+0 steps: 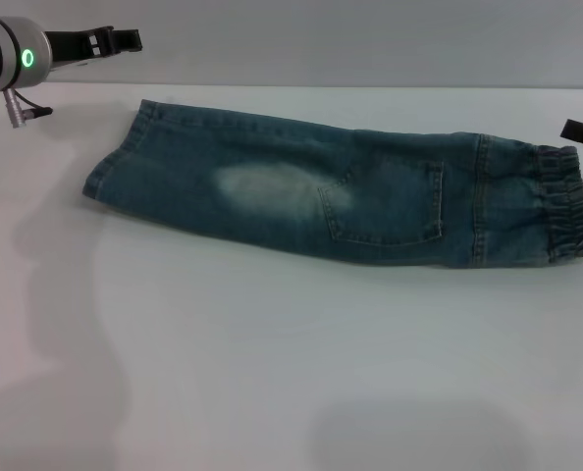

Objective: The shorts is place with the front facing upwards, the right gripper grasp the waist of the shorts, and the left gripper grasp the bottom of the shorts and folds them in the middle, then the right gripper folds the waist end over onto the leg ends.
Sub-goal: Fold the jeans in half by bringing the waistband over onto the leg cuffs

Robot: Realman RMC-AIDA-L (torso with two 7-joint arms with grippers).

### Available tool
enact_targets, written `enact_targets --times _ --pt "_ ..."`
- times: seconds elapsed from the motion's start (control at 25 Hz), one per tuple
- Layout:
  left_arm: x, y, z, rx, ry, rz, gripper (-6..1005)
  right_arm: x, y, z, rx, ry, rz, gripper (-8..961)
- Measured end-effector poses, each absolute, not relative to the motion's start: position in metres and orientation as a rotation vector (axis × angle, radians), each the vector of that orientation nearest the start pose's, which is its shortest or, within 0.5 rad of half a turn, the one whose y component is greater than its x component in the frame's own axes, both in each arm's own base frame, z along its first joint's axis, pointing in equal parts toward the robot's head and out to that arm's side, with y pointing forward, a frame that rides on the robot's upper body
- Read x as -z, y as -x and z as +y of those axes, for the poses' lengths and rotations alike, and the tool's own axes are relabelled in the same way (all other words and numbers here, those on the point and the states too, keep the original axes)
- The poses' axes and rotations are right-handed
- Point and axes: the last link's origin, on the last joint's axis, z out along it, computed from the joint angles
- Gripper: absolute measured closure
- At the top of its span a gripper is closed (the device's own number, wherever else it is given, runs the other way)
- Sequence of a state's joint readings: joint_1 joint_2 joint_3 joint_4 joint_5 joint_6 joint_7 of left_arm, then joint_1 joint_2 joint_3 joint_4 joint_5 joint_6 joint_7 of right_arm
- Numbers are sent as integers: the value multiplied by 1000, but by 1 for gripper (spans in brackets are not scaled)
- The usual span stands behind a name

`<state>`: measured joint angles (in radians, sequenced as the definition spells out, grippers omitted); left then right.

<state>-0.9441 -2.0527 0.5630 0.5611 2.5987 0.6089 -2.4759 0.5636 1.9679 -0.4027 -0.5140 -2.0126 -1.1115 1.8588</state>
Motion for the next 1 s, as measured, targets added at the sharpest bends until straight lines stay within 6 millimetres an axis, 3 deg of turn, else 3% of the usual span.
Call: enact_targets --times 0.2,0.48,0.6,0.76,1.0 --pt "-42 239 495 387 1772 -1300 159 -80 -347 381 -750 1854 1335 416" --pt "-43 237 493 506 1786 -1271 160 -91 -316 379 -913 1922 1087 364" --pt "-42 234 492 587 1796 -1247 160 -81 -299 384 -934 2028 1001 369" --pt "-39 227 489 723 1824 -1179 161 -51 -281 392 -867 2181 976 374" --pt "-37 217 485 878 1840 -1079 161 -20 -281 393 -743 2260 1019 382"
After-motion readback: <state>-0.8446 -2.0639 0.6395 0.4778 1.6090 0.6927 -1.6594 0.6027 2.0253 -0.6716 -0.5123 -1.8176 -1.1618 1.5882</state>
